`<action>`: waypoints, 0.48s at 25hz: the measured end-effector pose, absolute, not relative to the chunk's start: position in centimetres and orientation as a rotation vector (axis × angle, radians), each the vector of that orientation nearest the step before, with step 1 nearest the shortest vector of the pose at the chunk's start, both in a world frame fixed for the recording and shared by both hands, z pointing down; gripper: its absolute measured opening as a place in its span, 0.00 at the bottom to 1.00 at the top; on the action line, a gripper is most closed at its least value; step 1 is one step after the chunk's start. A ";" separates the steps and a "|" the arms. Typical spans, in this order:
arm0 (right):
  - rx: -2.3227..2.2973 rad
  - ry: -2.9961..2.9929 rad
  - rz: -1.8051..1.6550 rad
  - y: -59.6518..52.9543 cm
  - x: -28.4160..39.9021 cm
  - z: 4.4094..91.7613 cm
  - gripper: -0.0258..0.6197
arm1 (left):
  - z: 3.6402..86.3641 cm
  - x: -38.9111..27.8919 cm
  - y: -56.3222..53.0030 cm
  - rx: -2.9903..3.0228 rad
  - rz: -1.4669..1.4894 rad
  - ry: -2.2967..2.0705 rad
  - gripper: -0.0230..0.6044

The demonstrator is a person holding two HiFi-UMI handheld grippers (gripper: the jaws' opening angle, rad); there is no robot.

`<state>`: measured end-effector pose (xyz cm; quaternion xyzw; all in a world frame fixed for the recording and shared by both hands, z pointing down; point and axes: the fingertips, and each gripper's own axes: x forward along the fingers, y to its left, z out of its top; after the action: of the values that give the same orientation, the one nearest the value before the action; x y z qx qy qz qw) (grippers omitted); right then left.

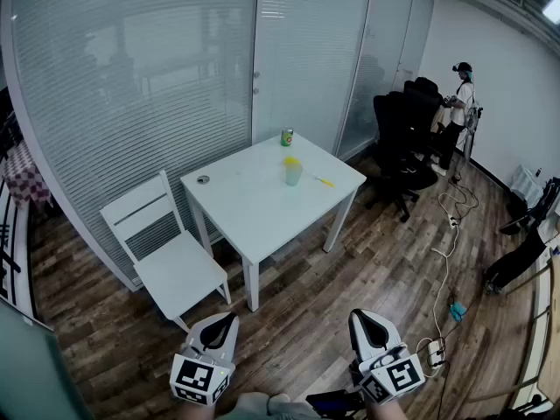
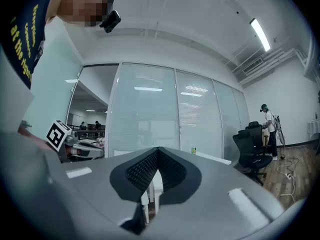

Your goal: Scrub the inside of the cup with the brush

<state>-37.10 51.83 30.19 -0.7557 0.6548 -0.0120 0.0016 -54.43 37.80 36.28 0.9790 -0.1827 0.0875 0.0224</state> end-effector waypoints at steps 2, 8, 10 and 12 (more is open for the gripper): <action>-2.356 2.051 -0.028 51.7 -37.0 29.8 0.05 | 36.2 -54.2 37.9 3.021 0.258 -0.560 0.04; -2.318 2.021 -0.087 52.3 -36.1 29.7 0.05 | 36.0 -53.5 38.4 3.010 0.250 -0.553 0.04; -2.309 2.018 -0.083 52.3 -35.8 29.5 0.05 | 35.9 -53.1 38.5 3.006 0.246 -0.555 0.04; -2.311 2.016 -0.079 52.4 -35.3 29.3 0.05 | 35.8 -52.6 38.5 3.005 0.244 -0.551 0.04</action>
<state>-35.35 52.38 29.33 -0.7528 0.6567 -0.0256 0.0371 -52.64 38.51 35.77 0.9798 -0.1795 0.0796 0.0384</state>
